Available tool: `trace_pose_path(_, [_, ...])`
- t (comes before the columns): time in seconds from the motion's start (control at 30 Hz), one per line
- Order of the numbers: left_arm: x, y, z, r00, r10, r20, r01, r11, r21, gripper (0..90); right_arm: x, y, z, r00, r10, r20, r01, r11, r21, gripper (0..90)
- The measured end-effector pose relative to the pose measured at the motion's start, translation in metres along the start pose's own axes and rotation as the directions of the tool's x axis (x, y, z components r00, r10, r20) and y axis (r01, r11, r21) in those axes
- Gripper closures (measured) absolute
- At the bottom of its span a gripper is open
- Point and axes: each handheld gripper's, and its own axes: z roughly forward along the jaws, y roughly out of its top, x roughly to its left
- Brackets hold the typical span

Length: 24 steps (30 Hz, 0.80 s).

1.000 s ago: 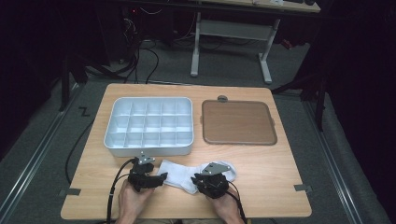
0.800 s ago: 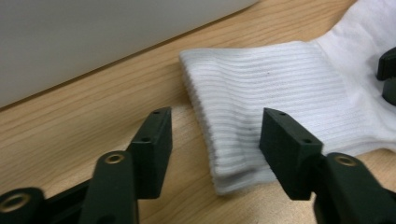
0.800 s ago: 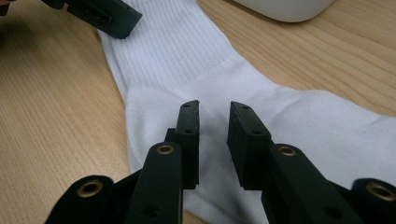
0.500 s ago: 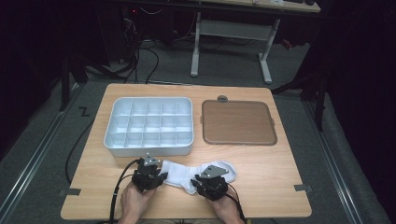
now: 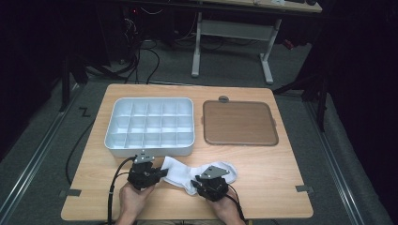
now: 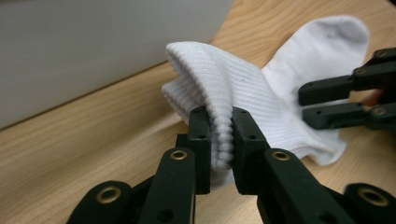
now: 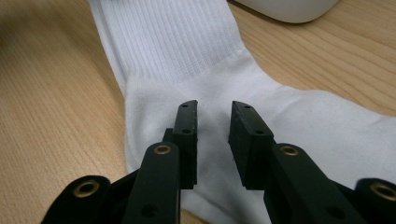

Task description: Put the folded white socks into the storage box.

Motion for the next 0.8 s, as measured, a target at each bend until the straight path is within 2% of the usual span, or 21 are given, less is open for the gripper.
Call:
trace_pose_path(0.3, [-0.006, 0.012, -0.010, 0.9979, -0.016, 0.062, 0.017, 0.9995, -0.026, 80.4, 0.007, 0.006, 0.007, 0.9998, -0.016, -0.008, 0.016, 1.000, -0.003, 73.1])
trace_pose_path(0.43, [-0.010, 0.018, -0.013, 0.9954, -0.022, 0.093, 0.027, 0.9987, -0.044, 80.4, 0.013, 0.010, 0.012, 0.9996, -0.028, -0.010, 0.028, 1.000, 0.000, 73.0])
trace_pose_path(0.47, [-0.010, 0.019, -0.014, 0.9940, -0.035, 0.103, 0.040, 0.9981, -0.048, 80.4, 0.015, 0.012, 0.014, 0.9994, -0.032, -0.011, 0.032, 0.999, -0.001, 73.0])
trace_pose_path(0.53, [-0.010, 0.020, -0.015, 0.9936, -0.034, 0.108, 0.039, 0.9982, -0.046, 80.4, 0.017, 0.014, 0.016, 0.9992, -0.037, -0.013, 0.037, 0.999, -0.002, 72.9])
trace_pose_path(0.63, [-0.010, 0.021, -0.016, 0.9907, -0.053, 0.125, 0.059, 0.9970, -0.050, 80.5, 0.022, 0.017, 0.019, 0.9992, -0.040, -0.010, 0.040, 0.999, 0.005, 72.9])
trace_pose_path(0.8, [-0.011, 0.024, -0.015, 0.9822, -0.084, 0.168, 0.093, 0.9946, -0.047, 80.5, 0.029, 0.020, 0.024, 0.9990, -0.039, -0.021, 0.039, 0.999, -0.003, 72.5])
